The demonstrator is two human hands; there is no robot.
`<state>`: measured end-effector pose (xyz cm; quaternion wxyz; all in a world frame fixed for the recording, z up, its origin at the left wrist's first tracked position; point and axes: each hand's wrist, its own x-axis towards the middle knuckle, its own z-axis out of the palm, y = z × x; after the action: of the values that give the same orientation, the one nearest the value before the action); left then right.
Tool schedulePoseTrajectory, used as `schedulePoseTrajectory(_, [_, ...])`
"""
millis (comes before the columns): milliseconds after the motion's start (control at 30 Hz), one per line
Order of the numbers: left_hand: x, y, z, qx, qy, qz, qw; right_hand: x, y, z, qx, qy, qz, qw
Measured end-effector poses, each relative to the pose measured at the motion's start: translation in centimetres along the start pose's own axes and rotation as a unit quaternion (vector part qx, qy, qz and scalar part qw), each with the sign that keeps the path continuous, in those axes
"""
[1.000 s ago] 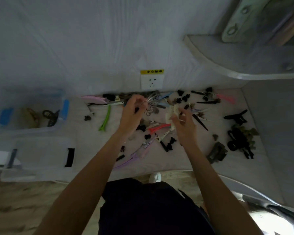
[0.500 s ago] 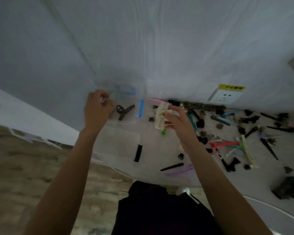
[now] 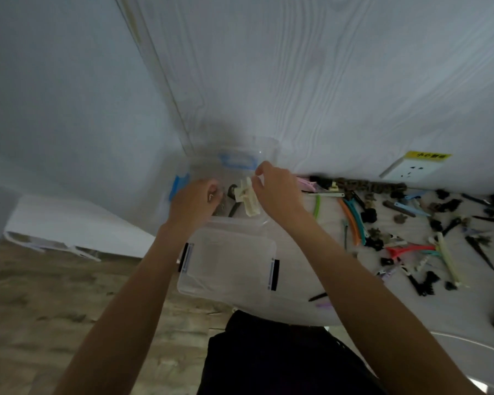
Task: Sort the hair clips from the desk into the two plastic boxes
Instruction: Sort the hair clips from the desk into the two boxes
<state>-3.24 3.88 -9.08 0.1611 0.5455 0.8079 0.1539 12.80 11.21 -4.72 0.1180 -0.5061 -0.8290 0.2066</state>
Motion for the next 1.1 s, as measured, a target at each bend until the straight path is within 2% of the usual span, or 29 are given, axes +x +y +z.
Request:
schedulePoseTrajectory(100, [-0.5, 0.9, -0.4, -0.069, 0.087, 0.014, 0.994, -0.7, 0.1, -0.3, 0.008, 0.037, -0.026, 0.999])
schedulePoseTrajectory(167, [-1.3, 2.4, -0.5, -0.131, 0.147, 0.060, 0.979, -2.0, 1.0, -0.6, 0.063, 0.062, -0.036, 0.995])
schedulePoseTrajectory(233, [-1.9, 4.4, -0.4, -0.180, 0.175, 0.115, 0.961, -3.7, 2.6, -1.0, 0.085, 0.087, -0.056, 0.991])
schedulePoseTrajectory(333, [-1.9, 8.3, 0.8, -0.213, 0.131, 0.189, 0.950, -6.1, 7.1, -1.5, 0.061, 0.108, -0.039, 0.992])
schedulePoseTrajectory(400, [-1.2, 10.9, 2.7, -0.208, 0.069, 0.228, 0.949, -7.5, 11.0, -2.0, 0.043, 0.086, 0.015, 0.995])
schedulePoseTrajectory(500, [0.4, 14.0, 6.3, -0.156, -0.049, 0.222, 0.961, -8.8, 16.6, -2.3, 0.016, 0.055, 0.101, 0.993])
schedulePoseTrajectory(567, [1.6, 15.5, 8.4, -0.107, -0.087, 0.186, 0.973, -9.1, 19.6, -2.3, 0.011, 0.041, 0.144, 0.989])
schedulePoseTrajectory(667, [3.2, 16.7, 11.0, -0.051, -0.092, 0.122, 0.987, -8.6, 22.3, -2.5, 0.000, -0.018, 0.156, 0.988])
schedulePoseTrajectory(800, [4.0, 16.9, 13.5, 0.038, -0.098, 0.085, 0.991, -7.9, 24.0, -1.7, -0.040, -0.100, 0.086, 0.990])
schedulePoseTrajectory(867, [4.1, 16.8, 14.2, 0.047, -0.096, 0.077, 0.991, -7.8, 24.4, -1.6, -0.048, -0.117, 0.069, 0.990])
schedulePoseTrajectory(967, [4.0, 17.1, 14.8, 0.011, -0.086, 0.085, 0.993, -7.9, 25.3, -1.6, -0.055, -0.126, 0.071, 0.988])
schedulePoseTrajectory(1100, [3.7, 18.0, 15.2, 0.004, -0.083, 0.153, 0.985, -8.0, 26.7, -2.2, -0.040, -0.115, 0.083, 0.989])
